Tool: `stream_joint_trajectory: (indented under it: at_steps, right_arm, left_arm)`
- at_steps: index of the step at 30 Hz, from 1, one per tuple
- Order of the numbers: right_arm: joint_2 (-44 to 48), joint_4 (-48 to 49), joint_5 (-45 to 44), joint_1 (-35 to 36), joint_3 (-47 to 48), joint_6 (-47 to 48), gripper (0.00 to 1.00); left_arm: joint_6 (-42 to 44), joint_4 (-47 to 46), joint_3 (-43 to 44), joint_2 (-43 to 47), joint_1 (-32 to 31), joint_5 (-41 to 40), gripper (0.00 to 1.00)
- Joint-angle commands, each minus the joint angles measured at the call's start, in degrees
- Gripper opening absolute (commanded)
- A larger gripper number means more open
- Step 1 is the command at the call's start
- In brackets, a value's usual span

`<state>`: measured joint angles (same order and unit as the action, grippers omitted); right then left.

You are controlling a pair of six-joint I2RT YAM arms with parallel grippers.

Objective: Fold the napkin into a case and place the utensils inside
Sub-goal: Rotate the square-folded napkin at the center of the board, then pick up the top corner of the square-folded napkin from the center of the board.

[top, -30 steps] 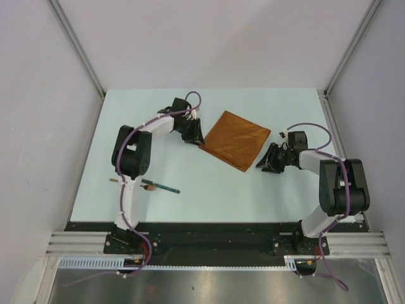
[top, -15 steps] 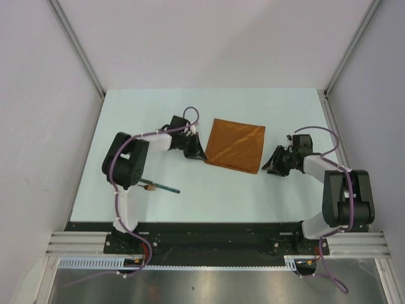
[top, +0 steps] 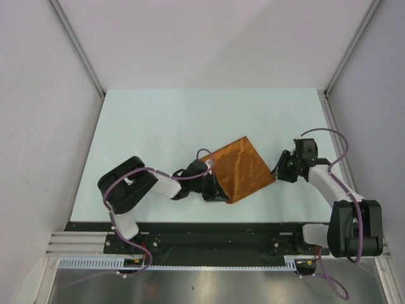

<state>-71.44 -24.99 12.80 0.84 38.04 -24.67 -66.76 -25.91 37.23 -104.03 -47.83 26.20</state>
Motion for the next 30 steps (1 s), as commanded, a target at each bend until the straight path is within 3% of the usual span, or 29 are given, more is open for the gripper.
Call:
stream_joint_trajectory:
  at_steps: [1,12,30]
  right_arm:
    - [-0.62,-2.08,-3.74,1.53,2.91,1.81,0.42]
    - [-7.39,2.49,-2.60,3.20,3.44,2.52,0.39]
    - [-9.51,1.44,-7.96,6.28,6.52,1.81,0.30]
  left_arm:
    - [1.09,5.59,-0.33,4.70,0.20,-7.30,0.00]
    - [2.78,6.31,-0.67,4.54,0.11,-6.33,0.00]
    - [3.04,5.43,-0.32,2.51,0.20,-5.01,0.00]
